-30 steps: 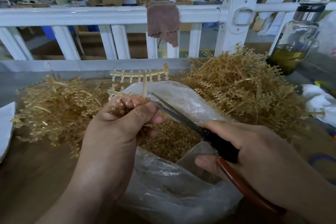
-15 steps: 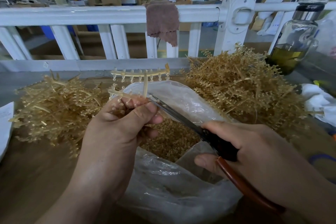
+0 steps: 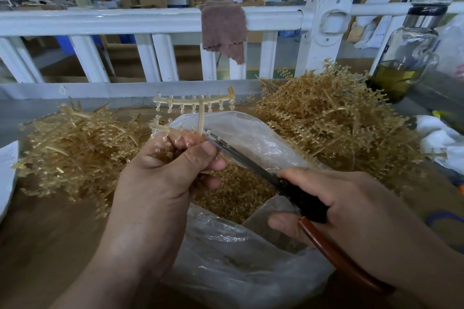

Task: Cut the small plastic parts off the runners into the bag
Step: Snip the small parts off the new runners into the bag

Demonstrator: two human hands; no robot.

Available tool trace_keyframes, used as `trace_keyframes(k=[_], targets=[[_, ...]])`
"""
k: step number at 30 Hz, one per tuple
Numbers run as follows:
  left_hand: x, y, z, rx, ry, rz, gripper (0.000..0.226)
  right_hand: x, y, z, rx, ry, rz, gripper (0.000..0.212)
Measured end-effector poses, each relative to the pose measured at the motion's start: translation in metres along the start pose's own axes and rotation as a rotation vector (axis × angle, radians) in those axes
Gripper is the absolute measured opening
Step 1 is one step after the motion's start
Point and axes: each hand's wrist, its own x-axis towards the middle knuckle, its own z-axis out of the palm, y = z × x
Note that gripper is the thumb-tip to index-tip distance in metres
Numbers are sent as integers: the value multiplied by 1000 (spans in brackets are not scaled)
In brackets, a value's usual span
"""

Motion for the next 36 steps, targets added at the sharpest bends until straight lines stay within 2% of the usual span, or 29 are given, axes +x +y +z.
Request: trace_keyframes(k=[2, 6, 12, 20, 28, 36], targets=[[0, 0, -1, 18, -9, -2, 14, 0, 0, 0, -1, 4, -1, 53], [0, -1, -2, 35, -25, -3, 9, 1, 2, 0, -3, 6, -18, 56], [0, 0, -3, 60, -14, -13, 16, 1, 6, 2, -11, 11, -39, 58], [-1, 1, -1, 51, -25, -21, 10, 1, 7, 1, 24, 17, -53, 50], [-1, 2, 1, 50, -27, -22, 9, 1, 4, 0, 7, 16, -34, 54], [0, 2, 0, 52, -8, -32, 8, 2, 2, 2, 3, 28, -19, 49]])
